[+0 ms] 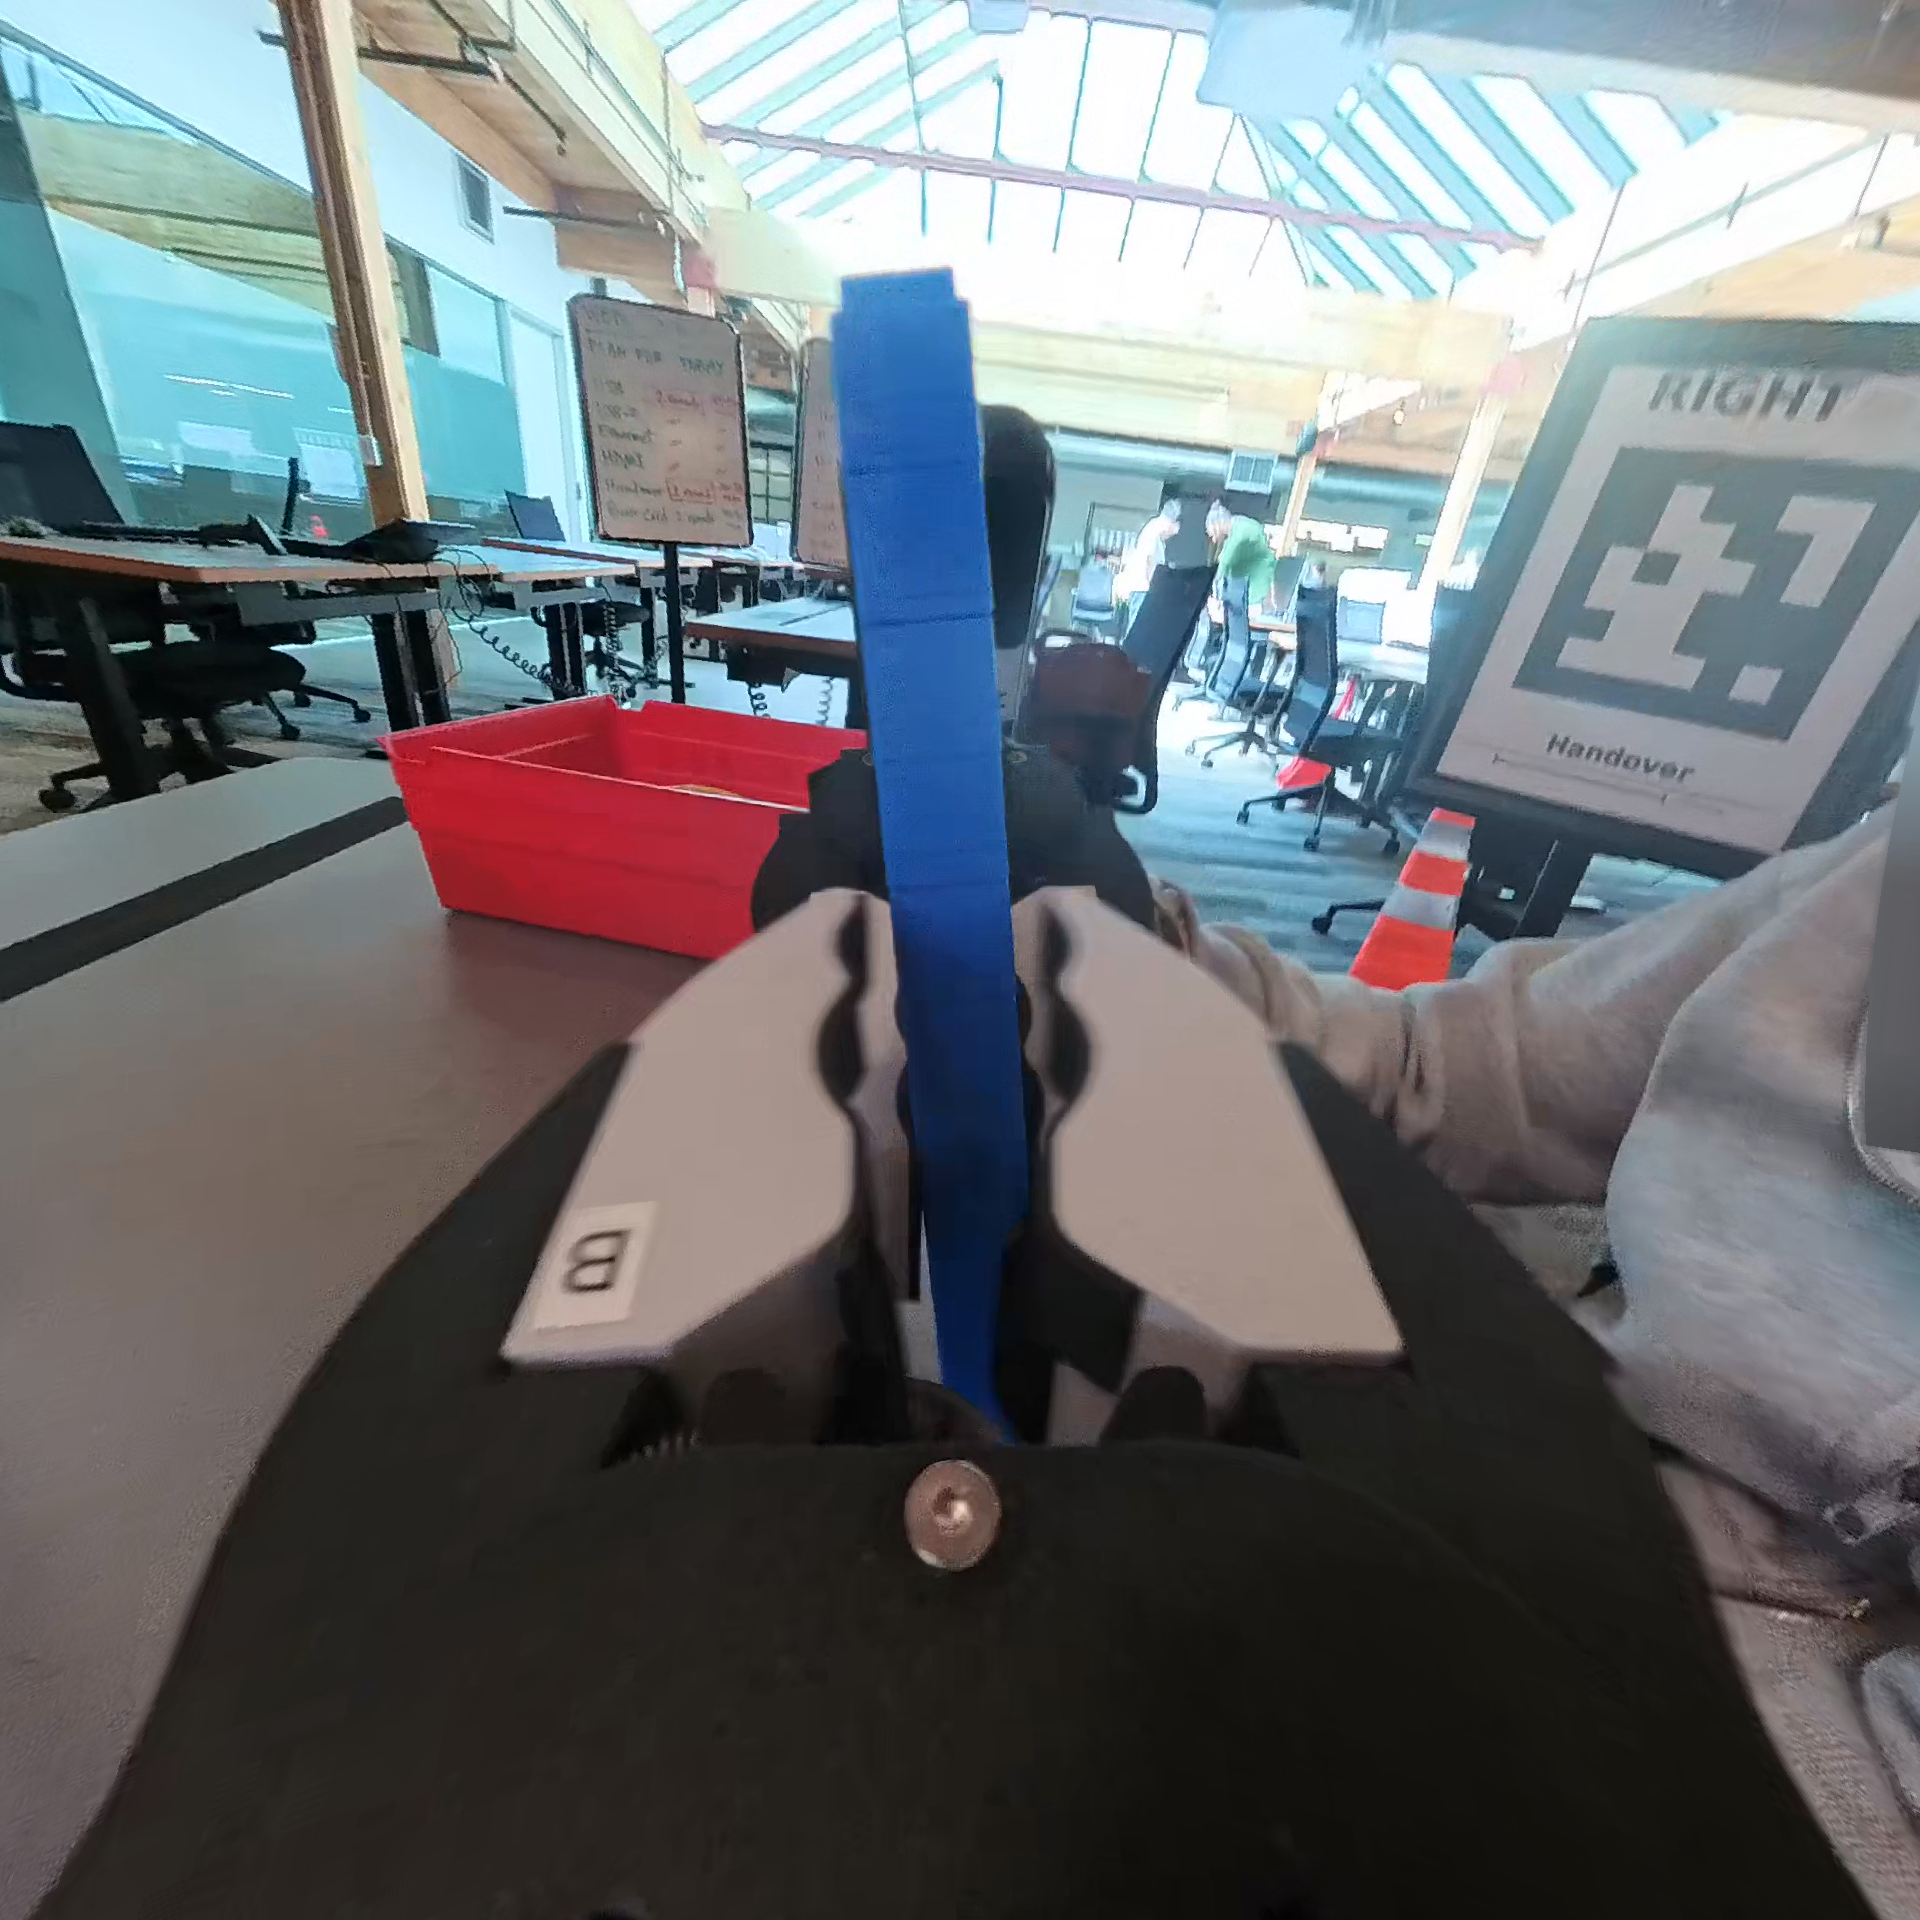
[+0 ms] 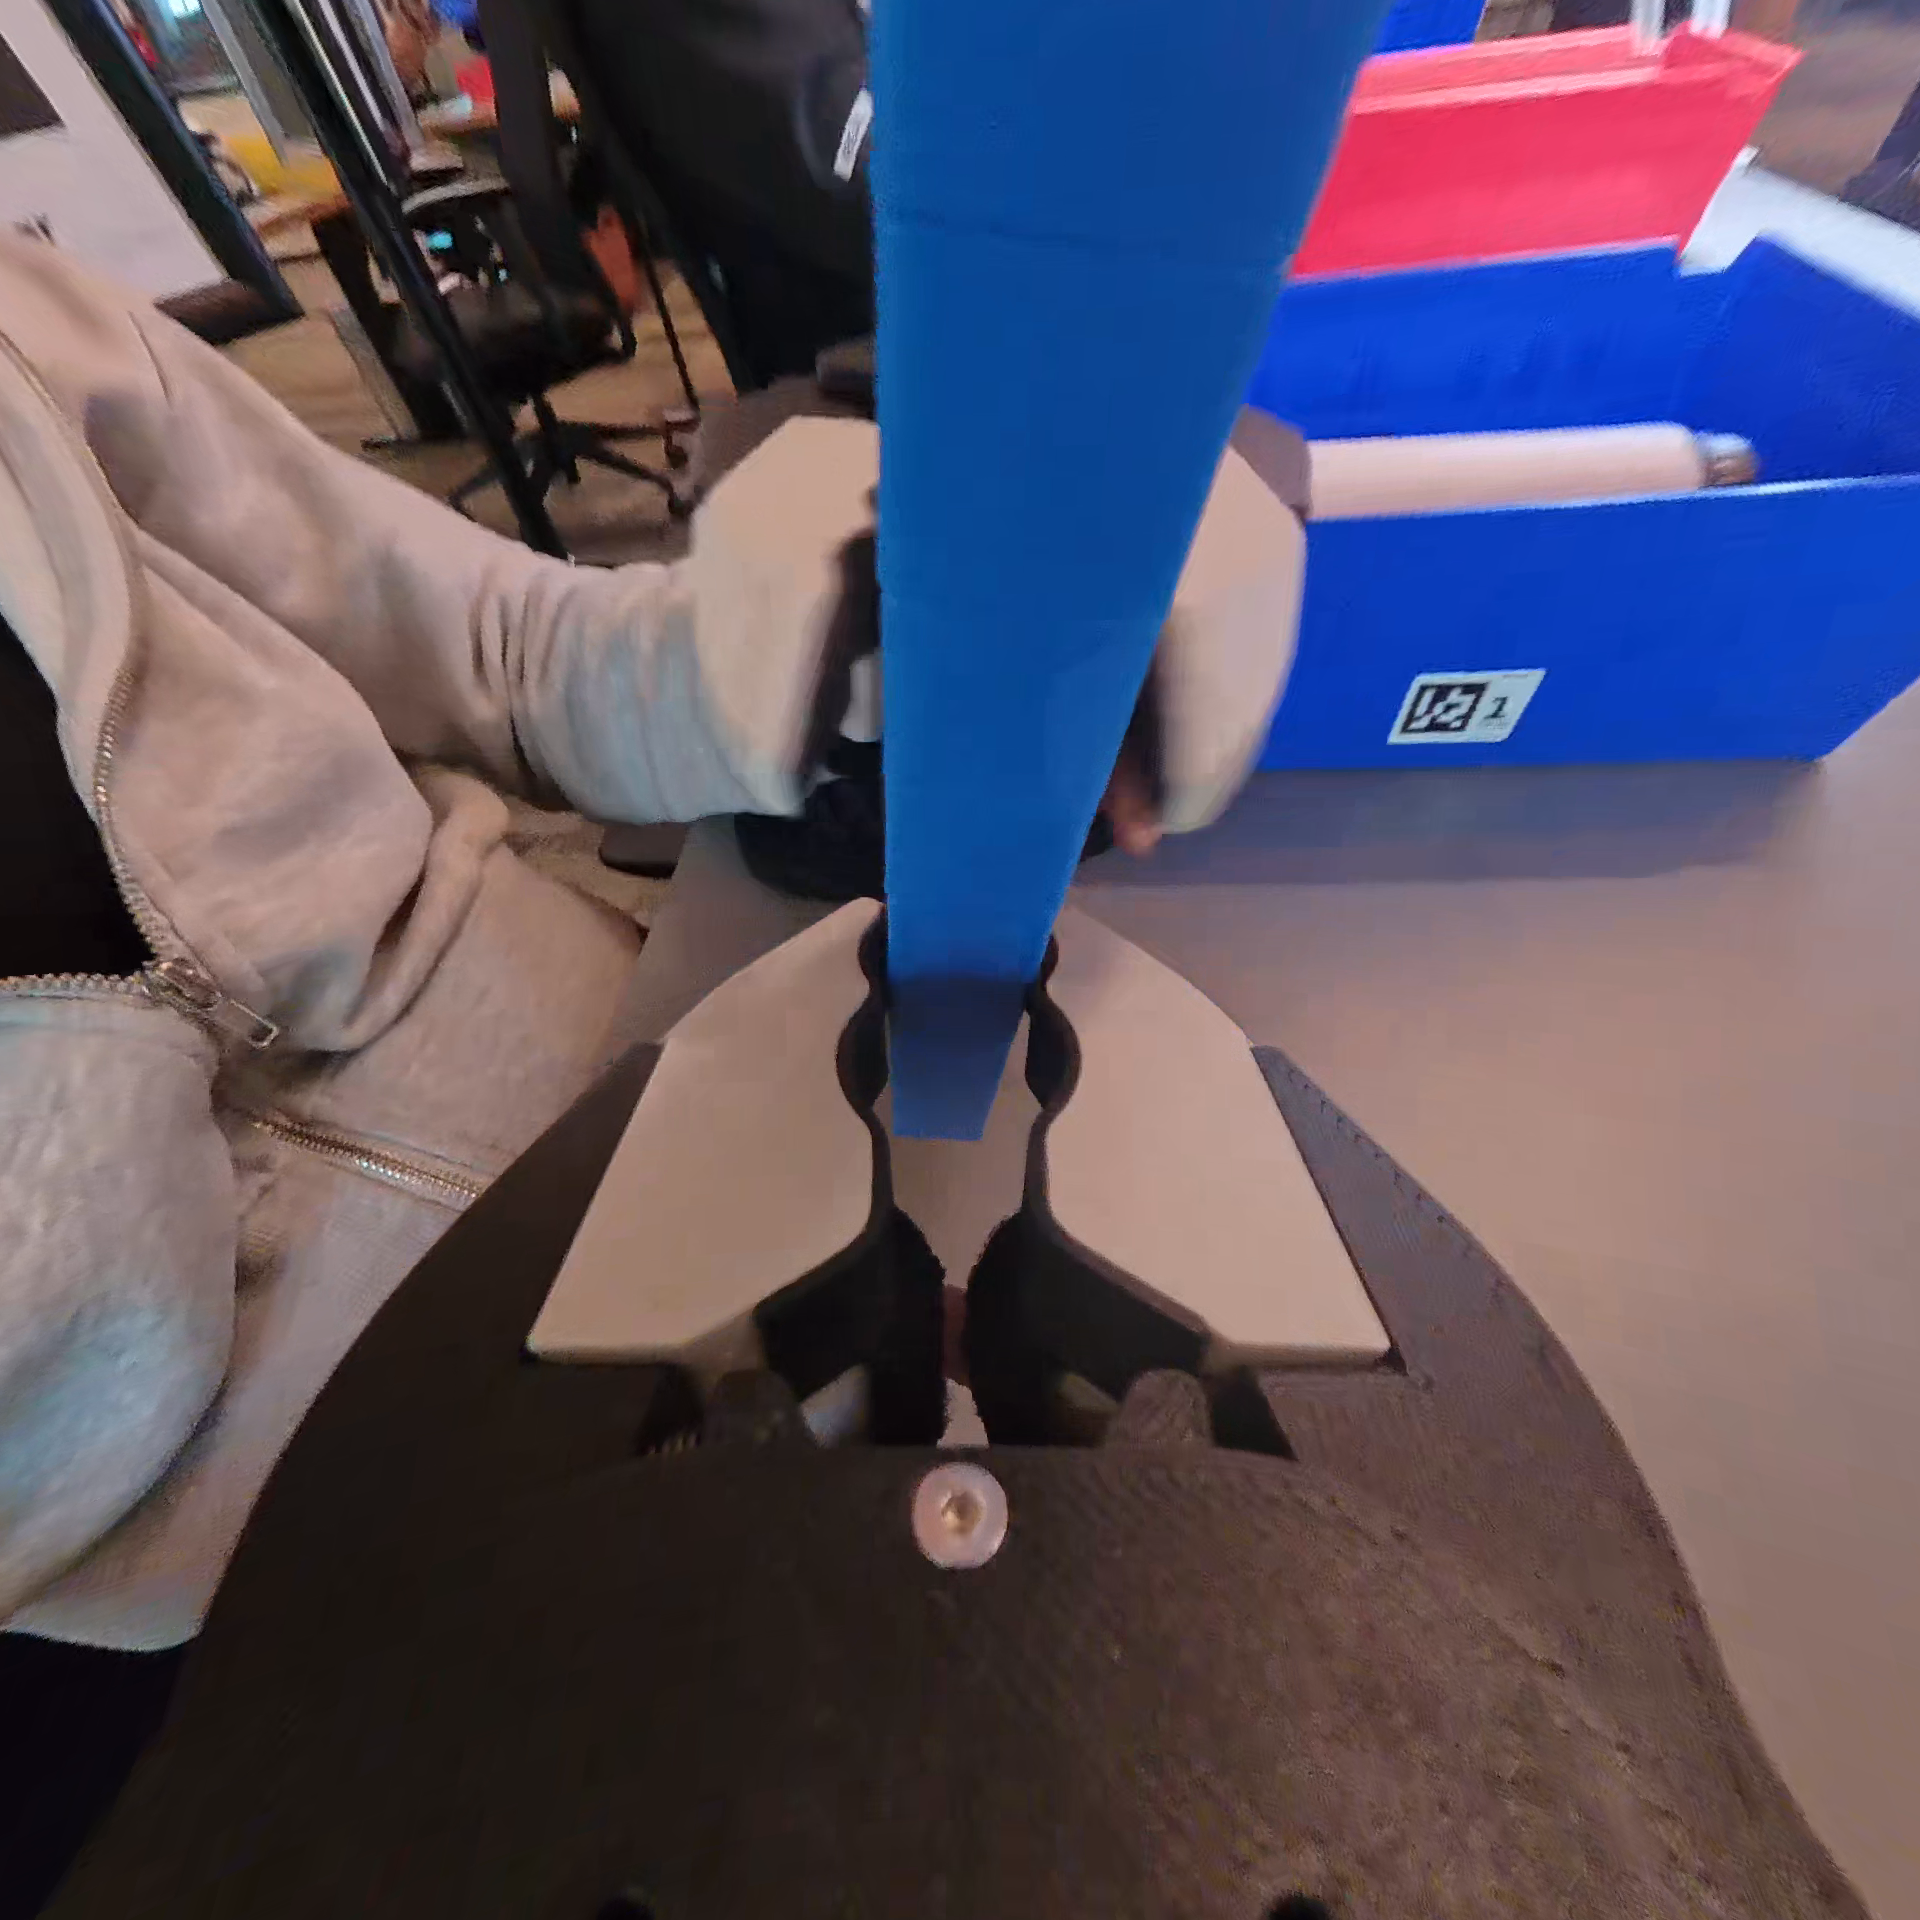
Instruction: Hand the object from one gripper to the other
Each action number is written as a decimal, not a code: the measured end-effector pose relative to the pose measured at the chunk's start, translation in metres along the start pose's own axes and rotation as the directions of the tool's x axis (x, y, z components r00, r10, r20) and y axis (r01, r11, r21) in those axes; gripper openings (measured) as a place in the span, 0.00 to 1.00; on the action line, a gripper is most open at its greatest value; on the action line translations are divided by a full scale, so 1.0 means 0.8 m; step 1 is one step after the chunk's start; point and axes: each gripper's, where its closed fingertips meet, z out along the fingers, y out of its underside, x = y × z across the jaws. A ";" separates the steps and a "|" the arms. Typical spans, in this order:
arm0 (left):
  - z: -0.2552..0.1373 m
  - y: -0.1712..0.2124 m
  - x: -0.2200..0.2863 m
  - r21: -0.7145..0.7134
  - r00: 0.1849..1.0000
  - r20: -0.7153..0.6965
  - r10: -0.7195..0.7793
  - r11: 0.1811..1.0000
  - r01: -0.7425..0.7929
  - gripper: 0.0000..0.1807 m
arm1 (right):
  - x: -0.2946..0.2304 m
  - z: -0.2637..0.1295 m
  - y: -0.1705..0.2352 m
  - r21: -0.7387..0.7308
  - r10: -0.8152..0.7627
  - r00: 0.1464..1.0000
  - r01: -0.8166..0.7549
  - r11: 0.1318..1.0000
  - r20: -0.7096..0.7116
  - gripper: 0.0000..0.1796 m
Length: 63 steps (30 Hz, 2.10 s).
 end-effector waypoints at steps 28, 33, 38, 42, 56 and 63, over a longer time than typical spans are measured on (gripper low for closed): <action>-0.013 -0.028 0.003 0.100 1.000 -0.007 0.001 0.995 0.000 0.26 | -0.002 -0.034 -0.053 0.282 -0.009 1.000 0.009 0.959 -0.001 0.12; -0.018 -0.036 0.005 0.138 1.000 -0.022 -0.007 0.990 0.010 0.12 | -0.002 -0.022 -0.046 0.240 -0.005 1.000 0.005 0.971 -0.003 0.12; -0.033 -0.058 -0.004 0.263 0.998 -0.011 -0.055 0.963 0.056 0.12 | -0.004 -0.040 -0.059 0.314 0.019 1.000 -0.025 0.949 0.023 0.20; -0.062 -0.087 -0.020 0.421 0.995 0.032 -0.091 0.904 0.069 0.12 | -0.003 -0.033 -0.045 0.261 0.083 0.994 -0.099 0.960 0.073 0.29; -0.024 -0.042 -0.007 0.195 0.995 -0.013 -0.095 0.976 0.096 0.21 | 0.007 -0.023 -0.043 0.281 0.079 0.996 -0.087 0.956 0.041 0.12; -0.032 -0.052 -0.018 0.263 0.996 0.051 -0.069 0.963 0.053 0.12 | 0.007 -0.027 -0.050 0.321 0.095 0.994 -0.107 0.941 0.050 0.20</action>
